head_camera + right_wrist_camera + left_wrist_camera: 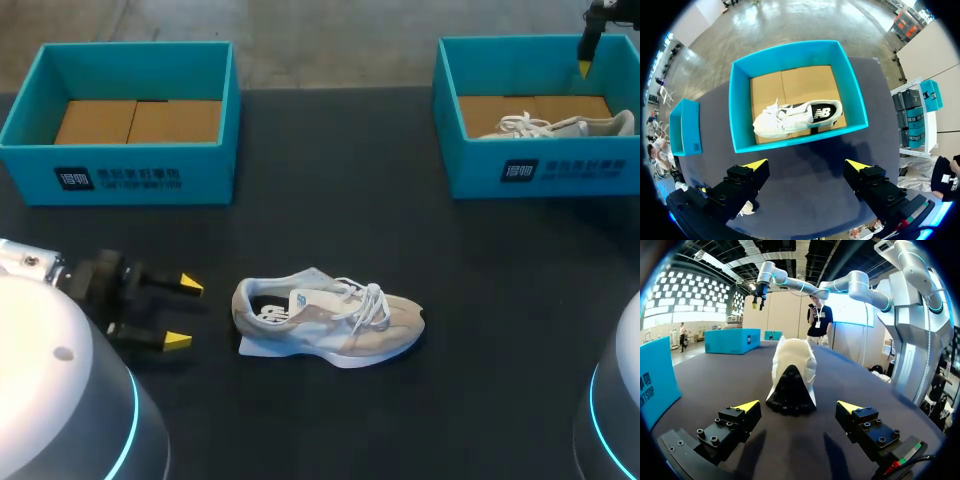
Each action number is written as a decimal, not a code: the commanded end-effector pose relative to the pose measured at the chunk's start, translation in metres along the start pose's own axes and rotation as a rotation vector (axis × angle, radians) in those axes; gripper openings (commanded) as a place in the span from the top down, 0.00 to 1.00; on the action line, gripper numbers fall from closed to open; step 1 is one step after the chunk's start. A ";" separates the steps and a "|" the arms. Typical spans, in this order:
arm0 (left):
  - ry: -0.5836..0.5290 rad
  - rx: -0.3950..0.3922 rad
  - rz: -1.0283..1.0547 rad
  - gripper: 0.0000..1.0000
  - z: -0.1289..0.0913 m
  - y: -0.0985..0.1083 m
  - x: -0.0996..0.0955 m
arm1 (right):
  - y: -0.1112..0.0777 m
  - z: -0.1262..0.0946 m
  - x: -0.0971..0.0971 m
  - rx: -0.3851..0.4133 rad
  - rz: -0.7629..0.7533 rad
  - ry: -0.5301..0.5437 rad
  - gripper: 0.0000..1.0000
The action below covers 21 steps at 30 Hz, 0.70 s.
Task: Take the shoe out of the shoebox, open the shoe tongue, remove and reinsert the insole, then place the shoe into the shoebox
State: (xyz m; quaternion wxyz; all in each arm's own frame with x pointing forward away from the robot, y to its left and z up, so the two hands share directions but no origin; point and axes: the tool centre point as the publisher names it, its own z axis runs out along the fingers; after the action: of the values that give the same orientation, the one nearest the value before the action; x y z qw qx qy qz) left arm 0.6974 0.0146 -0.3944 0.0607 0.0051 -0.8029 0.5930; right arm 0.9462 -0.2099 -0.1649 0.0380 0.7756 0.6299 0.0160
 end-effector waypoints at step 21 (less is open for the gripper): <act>0.050 0.035 0.003 0.00 0.042 -0.009 -0.011 | -0.001 0.000 0.000 -0.002 0.001 -0.001 0.00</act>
State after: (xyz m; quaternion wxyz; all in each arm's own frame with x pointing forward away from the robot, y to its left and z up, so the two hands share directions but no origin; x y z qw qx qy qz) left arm 0.7048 -0.0261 -0.3960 0.0812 -0.0100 -0.7927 0.6041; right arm 0.9462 -0.2099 -0.1649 0.0381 0.7756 0.6299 0.0160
